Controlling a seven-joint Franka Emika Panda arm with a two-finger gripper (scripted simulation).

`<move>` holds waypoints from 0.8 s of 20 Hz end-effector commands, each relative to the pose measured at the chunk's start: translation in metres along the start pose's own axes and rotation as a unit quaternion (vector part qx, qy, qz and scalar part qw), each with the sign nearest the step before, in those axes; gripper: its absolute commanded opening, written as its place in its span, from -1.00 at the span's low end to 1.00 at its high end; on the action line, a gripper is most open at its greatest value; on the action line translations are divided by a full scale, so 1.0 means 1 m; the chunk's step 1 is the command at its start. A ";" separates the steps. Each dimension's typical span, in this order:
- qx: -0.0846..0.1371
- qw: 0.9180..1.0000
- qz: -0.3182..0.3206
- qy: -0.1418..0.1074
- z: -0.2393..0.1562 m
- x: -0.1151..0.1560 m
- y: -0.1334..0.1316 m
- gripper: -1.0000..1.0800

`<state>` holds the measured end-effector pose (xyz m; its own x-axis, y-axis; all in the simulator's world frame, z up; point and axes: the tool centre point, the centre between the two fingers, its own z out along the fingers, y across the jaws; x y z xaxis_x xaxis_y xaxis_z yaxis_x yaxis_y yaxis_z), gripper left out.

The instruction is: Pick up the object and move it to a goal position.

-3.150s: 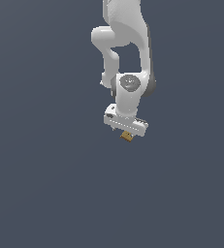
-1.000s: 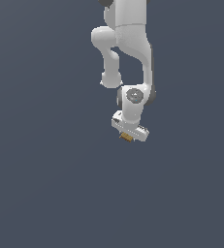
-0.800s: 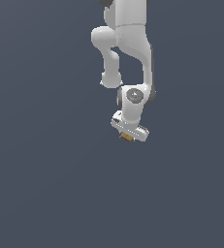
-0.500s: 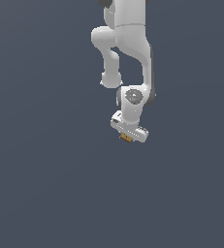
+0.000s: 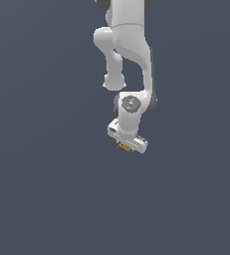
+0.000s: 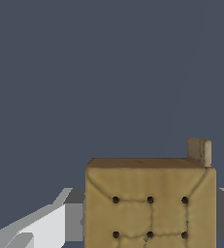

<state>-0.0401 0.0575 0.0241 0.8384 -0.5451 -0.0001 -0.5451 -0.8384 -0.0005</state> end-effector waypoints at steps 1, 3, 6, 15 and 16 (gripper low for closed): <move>0.000 1.000 0.000 0.000 -0.004 0.019 0.001 -1.00; 0.000 1.000 0.000 0.000 -0.008 0.035 0.001 -1.00; 0.000 1.000 0.000 0.000 -0.013 0.058 0.001 -1.00; 0.000 1.000 0.000 0.000 -0.021 0.100 0.000 -1.00; 0.000 1.000 0.000 0.000 -0.022 0.102 0.000 -1.00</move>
<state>0.0413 0.0035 0.0446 0.8380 -0.5457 -0.0003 -0.5457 -0.8380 0.0006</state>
